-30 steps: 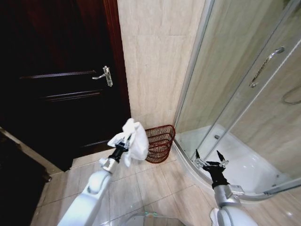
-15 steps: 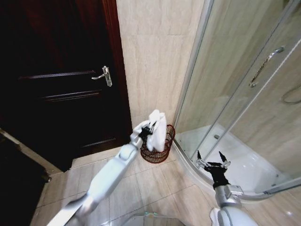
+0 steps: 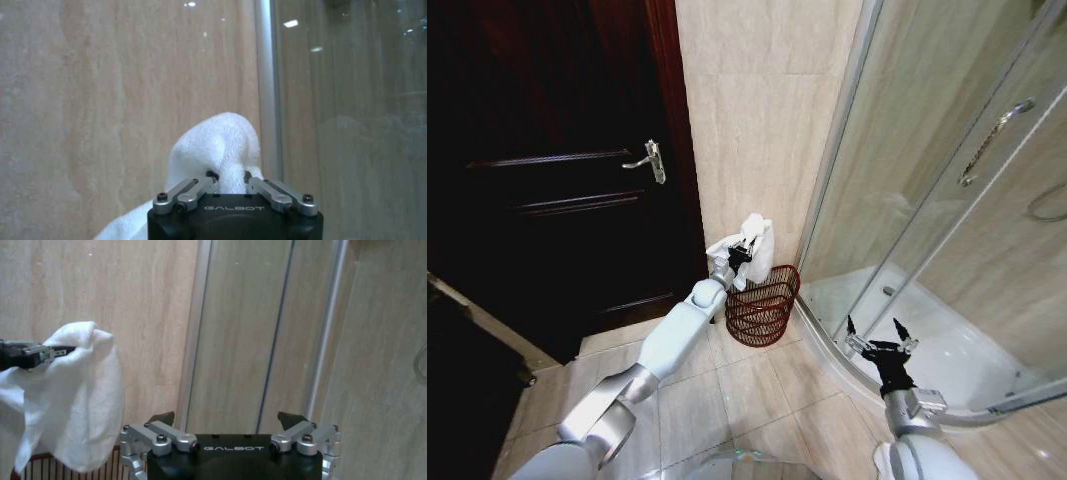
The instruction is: Discard the used towel into the hamper.
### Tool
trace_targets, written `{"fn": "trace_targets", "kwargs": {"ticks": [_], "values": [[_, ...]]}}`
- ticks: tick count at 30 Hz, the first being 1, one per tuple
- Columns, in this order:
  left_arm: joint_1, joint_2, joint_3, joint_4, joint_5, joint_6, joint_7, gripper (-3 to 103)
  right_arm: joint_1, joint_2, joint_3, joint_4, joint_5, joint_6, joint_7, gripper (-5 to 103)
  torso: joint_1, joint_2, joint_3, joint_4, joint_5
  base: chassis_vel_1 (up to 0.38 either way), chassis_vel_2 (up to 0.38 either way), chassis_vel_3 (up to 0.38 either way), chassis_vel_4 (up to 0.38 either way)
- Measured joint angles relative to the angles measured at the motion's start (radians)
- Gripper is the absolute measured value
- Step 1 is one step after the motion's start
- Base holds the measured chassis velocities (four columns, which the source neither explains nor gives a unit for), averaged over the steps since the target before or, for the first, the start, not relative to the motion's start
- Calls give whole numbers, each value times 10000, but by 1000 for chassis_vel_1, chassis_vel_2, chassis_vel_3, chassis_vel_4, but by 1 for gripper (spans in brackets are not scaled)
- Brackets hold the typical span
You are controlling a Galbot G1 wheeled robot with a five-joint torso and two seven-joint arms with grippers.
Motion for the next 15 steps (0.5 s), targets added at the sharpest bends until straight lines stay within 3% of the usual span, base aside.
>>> {"fn": "trace_targets", "kwargs": {"ticks": [8,15], "values": [[424,221,239,-830,10,705,66,12,-12,0,85,-3,214,38,92,100,-1,2,0,0,1,-17,15,13,-14],[709,252,287,-1045,162,672,22,12,-47,0,125,-5,354,109,94,100,2,1,1,-2,-2,-76,66,71,-69]]}}
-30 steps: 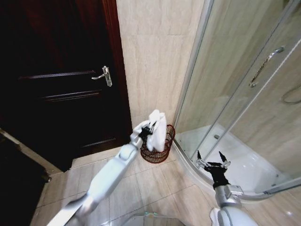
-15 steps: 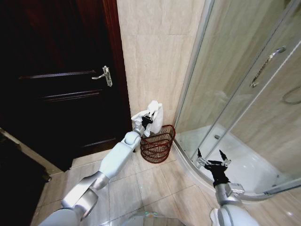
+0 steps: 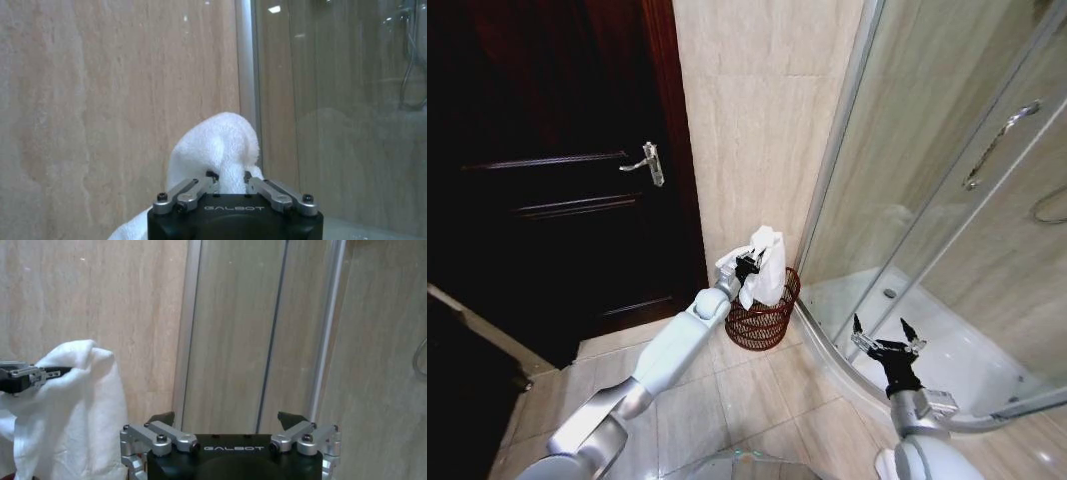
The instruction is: Discard the used towel into the hamper.
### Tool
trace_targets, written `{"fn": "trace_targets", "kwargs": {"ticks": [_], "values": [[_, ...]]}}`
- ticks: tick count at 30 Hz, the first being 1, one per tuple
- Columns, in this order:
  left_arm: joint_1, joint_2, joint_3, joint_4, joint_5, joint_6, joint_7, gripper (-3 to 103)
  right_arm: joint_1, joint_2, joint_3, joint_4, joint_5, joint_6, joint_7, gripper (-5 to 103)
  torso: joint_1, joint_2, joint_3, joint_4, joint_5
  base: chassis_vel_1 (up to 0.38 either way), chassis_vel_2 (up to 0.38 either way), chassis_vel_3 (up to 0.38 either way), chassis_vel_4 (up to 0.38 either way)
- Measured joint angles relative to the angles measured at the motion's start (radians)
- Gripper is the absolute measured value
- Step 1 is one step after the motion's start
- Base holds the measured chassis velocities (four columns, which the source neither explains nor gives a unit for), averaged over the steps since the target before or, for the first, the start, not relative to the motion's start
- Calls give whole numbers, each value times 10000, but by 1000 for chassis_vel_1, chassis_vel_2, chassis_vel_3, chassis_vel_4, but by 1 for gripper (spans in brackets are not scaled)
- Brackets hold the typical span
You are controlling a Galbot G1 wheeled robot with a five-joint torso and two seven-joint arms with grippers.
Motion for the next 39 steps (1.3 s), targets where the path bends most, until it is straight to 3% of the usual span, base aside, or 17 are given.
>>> {"fn": "trace_targets", "kwargs": {"ticks": [17,27,29,31,34,37,38,39], "values": [[792,349,20,-553,242,-95,94,12,-58,0,-58,-94,20,234,47,100,-2,2,0,1,1,-13,10,11,-8],[920,252,60,-312,330,-133,54,10,-76,0,-75,4,-92,210,31,100,-2,2,0,0,0,0,0,0,0],[860,225,88,-182,399,-66,4,19,-74,0,-55,58,-79,211,21,100,-2,2,0,1,1,0,0,0,0],[838,214,91,-135,472,30,-44,19,-74,0,-44,83,-62,214,18,100,-2,1,0,0,1,0,0,0,0],[795,186,134,-7,560,236,-193,35,-95,0,-5,140,3,231,13,100,-1,2,0,1,1,0,0,0,0],[778,177,174,9,565,307,-265,41,-109,0,1,147,16,262,11,100,-2,2,0,1,1,0,0,0,0],[763,176,193,16,568,341,-303,52,-116,0,3,154,19,285,8,100,-1,1,0,1,1,0,0,0,0],[757,176,204,16,572,373,-321,52,-124,0,3,163,21,296,5,100,-1,2,0,1,1,0,0,0,0]]}}
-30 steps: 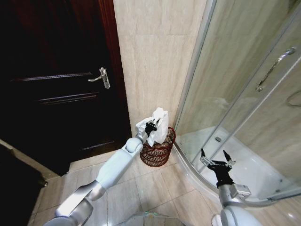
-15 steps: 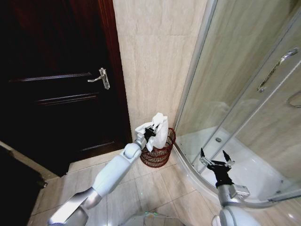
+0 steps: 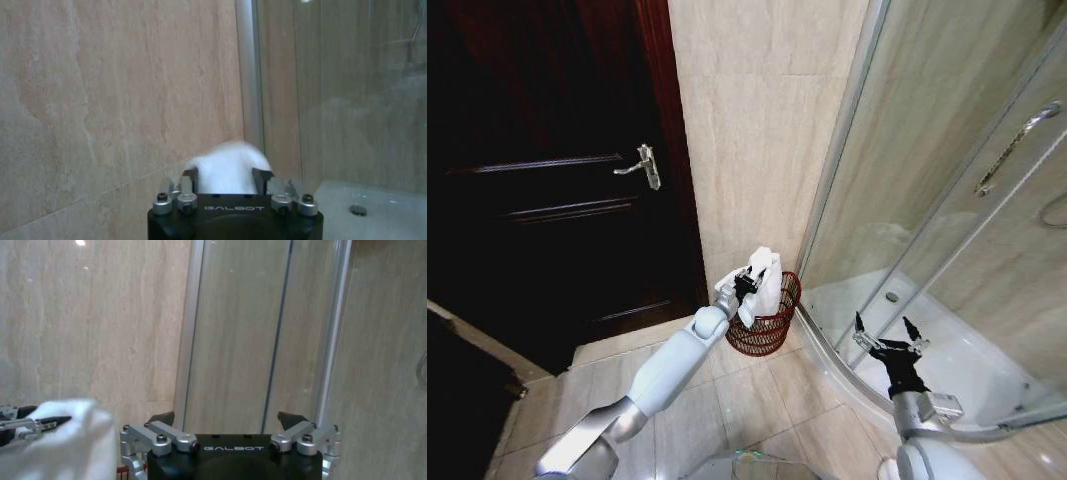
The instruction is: Discard the used towel into the hamper.
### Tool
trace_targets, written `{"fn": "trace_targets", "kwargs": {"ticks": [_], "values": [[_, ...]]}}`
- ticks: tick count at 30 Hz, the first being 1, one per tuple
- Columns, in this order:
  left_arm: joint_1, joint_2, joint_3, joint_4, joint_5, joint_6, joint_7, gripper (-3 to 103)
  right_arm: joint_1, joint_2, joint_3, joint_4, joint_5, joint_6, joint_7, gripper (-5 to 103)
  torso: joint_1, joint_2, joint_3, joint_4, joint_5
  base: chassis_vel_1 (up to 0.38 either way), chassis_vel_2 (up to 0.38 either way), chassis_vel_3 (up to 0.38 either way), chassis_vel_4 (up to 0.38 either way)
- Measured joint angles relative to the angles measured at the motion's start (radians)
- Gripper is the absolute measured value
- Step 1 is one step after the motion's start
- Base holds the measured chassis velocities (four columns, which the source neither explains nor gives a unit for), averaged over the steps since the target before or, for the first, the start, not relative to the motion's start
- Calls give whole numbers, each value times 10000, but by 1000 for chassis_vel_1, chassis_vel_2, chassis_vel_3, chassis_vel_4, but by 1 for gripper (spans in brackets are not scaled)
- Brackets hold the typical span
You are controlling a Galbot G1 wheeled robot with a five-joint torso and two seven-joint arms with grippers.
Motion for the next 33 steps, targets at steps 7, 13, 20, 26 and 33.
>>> {"fn": "trace_targets", "kwargs": {"ticks": [7,13,20,26,33], "values": [[26,94,53,-216,15,244,-22,78,-23,0,8,79,44,31,-1,100,0,0,0,0,0,0,0,0,0],[87,102,59,-336,25,326,-144,98,-67,0,19,139,71,34,0,100,0,0,0,0,0,0,0,0,0],[822,193,-418,-974,-51,249,-372,100,-127,0,45,236,209,-29,15,100,0,0,0,-2,-2,0,0,0,0],[2479,266,-1944,-2277,200,192,-928,100,-98,0,64,277,452,-264,33,100,0,0,0,0,-1,0,0,0,0],[5135,139,-4250,-4003,1486,80,-2325,100,-44,-95,18,264,580,-386,-52,100,0,1,-1,3,0,0,0,0,0]]}}
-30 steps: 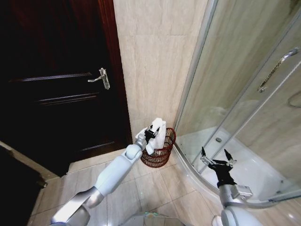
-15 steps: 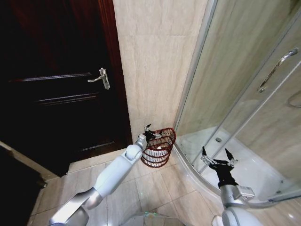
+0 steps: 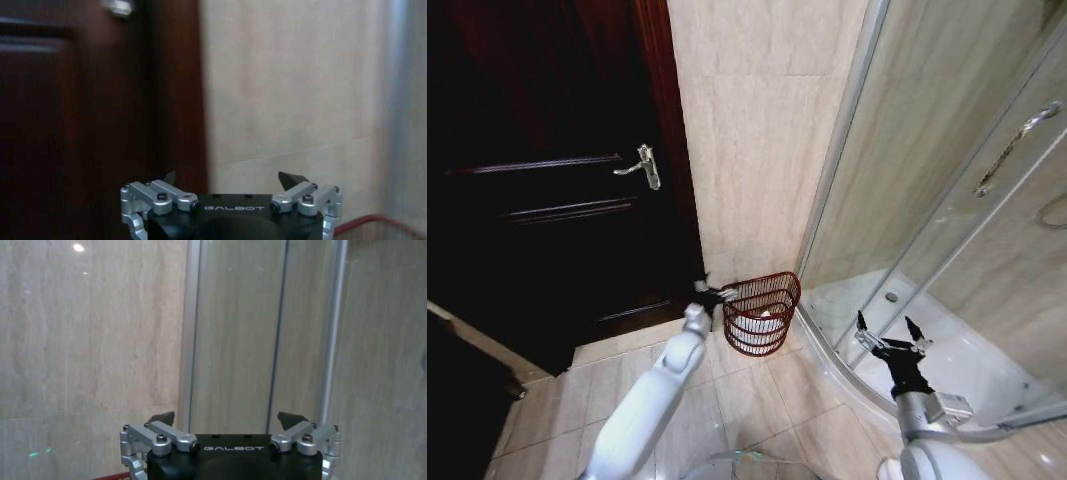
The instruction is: Discard the used towel into the hamper.
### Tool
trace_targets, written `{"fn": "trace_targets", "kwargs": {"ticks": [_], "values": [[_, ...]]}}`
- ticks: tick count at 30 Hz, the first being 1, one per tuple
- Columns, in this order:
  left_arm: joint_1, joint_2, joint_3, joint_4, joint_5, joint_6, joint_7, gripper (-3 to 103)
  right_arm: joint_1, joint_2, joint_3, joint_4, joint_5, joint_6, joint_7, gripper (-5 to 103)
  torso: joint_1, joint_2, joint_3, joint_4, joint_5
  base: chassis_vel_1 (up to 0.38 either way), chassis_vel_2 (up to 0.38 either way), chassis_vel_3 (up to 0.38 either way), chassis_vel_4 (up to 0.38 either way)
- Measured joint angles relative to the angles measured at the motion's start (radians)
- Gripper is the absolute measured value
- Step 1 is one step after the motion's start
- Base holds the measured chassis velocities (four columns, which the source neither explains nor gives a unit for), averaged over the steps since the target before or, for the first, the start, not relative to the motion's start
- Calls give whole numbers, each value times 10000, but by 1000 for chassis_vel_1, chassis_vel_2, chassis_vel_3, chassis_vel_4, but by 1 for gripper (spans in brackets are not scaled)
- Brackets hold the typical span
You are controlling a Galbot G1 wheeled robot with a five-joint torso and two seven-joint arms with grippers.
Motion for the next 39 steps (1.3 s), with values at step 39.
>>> {"fn": "trace_targets", "kwargs": {"ticks": [39], "values": [[4133,-325,-3368,-3353,-785,-1025,1391,100,-1227,94,-11,516,-193,1277,-392,100,2,-1,1,-3,-1,0,0,0,0]]}}
